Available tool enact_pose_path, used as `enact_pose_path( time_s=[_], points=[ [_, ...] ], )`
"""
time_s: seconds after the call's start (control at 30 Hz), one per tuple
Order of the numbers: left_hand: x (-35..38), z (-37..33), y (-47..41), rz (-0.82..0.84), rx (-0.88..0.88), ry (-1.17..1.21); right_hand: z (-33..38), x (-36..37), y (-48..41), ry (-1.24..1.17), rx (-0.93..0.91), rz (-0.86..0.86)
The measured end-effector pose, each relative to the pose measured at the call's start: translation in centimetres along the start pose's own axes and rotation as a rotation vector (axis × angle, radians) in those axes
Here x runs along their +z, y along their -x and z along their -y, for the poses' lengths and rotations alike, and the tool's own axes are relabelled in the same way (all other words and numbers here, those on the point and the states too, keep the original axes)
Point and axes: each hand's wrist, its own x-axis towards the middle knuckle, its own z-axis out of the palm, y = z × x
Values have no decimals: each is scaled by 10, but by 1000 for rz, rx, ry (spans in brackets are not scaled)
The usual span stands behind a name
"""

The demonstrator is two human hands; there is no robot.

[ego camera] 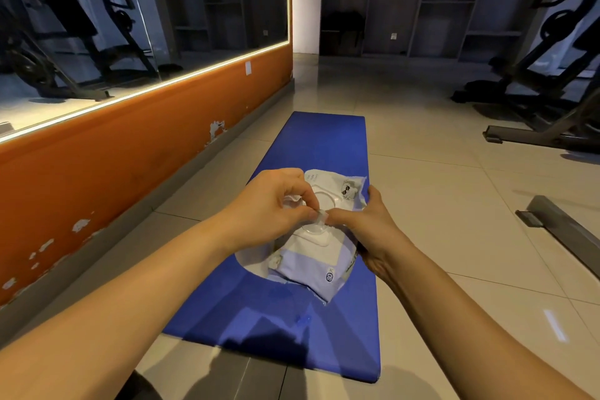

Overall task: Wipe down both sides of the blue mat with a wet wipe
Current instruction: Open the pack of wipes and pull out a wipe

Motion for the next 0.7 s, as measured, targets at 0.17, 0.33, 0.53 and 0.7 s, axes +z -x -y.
enact_pose_path(
  time_s=[0.17,0.33,0.53,0.7],
  points=[
    [4,-1,-2,-9,-19,32,2,0,0,55,-60,-107],
    [1,-1,-3,-35,-61,33,4,-3,0,-9,-58,-8],
    [2,-4,-4,-18,-29,22,8,-6,-1,-109,9,118],
    [3,-5,-3,-36,-5,24,5,1,4,33,-29,-35]
  ],
)
